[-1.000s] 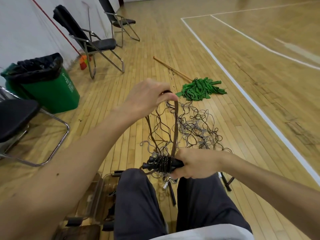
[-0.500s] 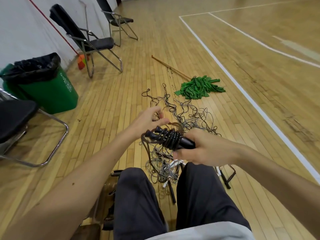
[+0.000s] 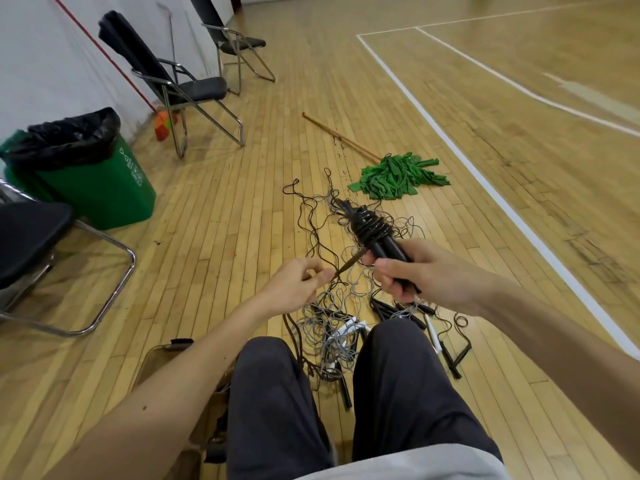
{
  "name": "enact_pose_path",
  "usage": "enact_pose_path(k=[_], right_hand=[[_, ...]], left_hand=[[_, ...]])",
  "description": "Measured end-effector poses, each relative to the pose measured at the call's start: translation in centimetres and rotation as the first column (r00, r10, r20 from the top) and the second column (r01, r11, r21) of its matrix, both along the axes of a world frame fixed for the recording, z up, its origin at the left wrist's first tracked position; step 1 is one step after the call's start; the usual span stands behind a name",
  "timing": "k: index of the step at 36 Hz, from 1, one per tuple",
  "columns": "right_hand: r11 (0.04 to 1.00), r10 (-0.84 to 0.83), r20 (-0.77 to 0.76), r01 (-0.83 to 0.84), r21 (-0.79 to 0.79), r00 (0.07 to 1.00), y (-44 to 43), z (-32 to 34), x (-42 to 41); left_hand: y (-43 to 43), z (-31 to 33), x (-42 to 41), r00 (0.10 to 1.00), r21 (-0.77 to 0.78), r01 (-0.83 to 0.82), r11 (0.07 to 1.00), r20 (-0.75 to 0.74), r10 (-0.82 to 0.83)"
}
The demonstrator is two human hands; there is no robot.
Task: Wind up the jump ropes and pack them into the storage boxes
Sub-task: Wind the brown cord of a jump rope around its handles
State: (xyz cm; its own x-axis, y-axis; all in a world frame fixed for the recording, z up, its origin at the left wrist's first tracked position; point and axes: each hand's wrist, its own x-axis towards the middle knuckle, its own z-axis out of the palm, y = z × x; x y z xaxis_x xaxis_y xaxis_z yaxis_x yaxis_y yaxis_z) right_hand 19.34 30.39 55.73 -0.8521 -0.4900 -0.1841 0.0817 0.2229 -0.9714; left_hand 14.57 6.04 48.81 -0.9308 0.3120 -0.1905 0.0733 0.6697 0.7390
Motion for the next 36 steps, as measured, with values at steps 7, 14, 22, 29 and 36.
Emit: enact_pose_path(k=[7,14,22,29,36], right_hand=[[0.983,-0.183,-0.088,0.185,0.014,0.979,-0.2,-1.3,-1.1],[0.943,-0.234,-0.131,0.258,0.211,0.963,1.8,-4.3,-2.8],[0.854,-0.233,-0.217,0.306,0.42,0.948,2.0,-6.4,-3.8],[0.698,-0.22,-0.374,0.413,0.585,0.901,1.8,-7.3,-4.5],[0.565,-0.335,-0.383,0.509,0.65,0.861,4.9,-8.5,-5.6]], left_hand=[[0.9,0.4,1.6,0.998,-0.003,0.056,0.998,-0.016,-0.056],[1.3,1.2,3.3,0.989,-0.073,0.076,0.994,-0.123,-0.085],[1.8,1.4,3.4,0.995,-0.135,0.064,0.989,-0.072,-0.074],[1.8,1.3,3.4,0.974,-0.129,0.126,0.984,0.206,-0.098],[-0.4,1.9,4.3,0.941,-0.195,0.202,0.96,0.311,-0.135]])
